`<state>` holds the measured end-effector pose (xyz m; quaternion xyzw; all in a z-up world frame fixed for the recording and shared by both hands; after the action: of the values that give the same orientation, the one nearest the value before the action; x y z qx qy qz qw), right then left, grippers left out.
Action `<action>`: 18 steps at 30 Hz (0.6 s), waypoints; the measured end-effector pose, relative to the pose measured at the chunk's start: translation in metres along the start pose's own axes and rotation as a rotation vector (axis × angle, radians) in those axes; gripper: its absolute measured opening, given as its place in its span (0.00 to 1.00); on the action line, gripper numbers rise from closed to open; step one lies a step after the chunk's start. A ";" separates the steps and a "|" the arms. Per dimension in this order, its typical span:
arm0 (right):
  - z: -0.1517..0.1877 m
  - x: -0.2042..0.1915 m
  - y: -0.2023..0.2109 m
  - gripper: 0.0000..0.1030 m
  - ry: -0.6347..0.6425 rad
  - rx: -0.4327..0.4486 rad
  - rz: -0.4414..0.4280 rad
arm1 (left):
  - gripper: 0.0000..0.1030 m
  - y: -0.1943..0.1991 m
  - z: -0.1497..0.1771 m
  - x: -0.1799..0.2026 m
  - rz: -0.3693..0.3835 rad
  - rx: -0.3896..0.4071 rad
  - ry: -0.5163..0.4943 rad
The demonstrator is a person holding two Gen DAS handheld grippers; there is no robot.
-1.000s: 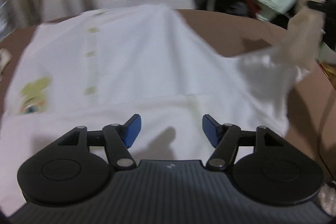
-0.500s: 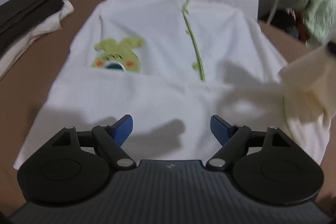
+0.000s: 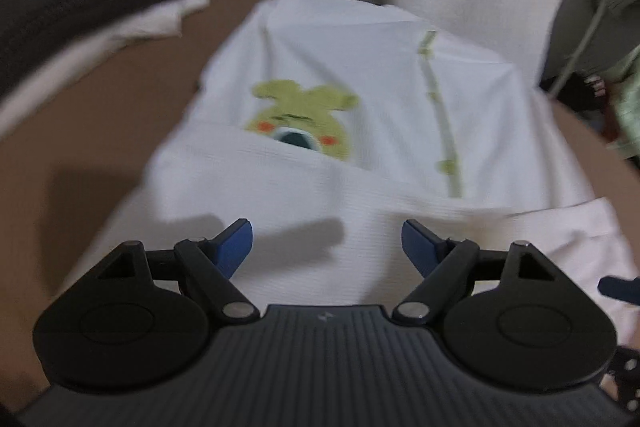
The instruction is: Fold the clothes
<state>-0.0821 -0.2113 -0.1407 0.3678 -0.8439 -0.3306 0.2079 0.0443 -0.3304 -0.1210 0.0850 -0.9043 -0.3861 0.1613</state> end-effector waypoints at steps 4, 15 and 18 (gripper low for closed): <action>0.051 0.053 0.031 0.57 0.011 -0.121 0.103 | 0.80 -0.007 0.003 0.017 -0.001 -0.011 -0.070; 0.127 0.157 0.041 0.59 -0.510 -0.231 0.172 | 0.54 -0.045 0.040 0.059 0.031 -0.145 -0.246; 0.129 0.155 0.022 0.59 -0.560 -0.241 0.151 | 0.12 -0.034 0.032 0.070 0.026 -0.080 -0.306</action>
<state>-0.2692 -0.2654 -0.1975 0.1717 -0.8479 -0.5005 0.0336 -0.0318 -0.3517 -0.1505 0.0068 -0.9031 -0.4283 0.0300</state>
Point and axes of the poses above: each gripper's, at about its wrist camera, not at the fingertips, and y roughly against the way its jaws point, x to its right, z to its underside, the point moved 10 cm from there along -y, roughly the way its jaws point, and after that the axes turned 4 degrees about -y, right-handed, at the moved point
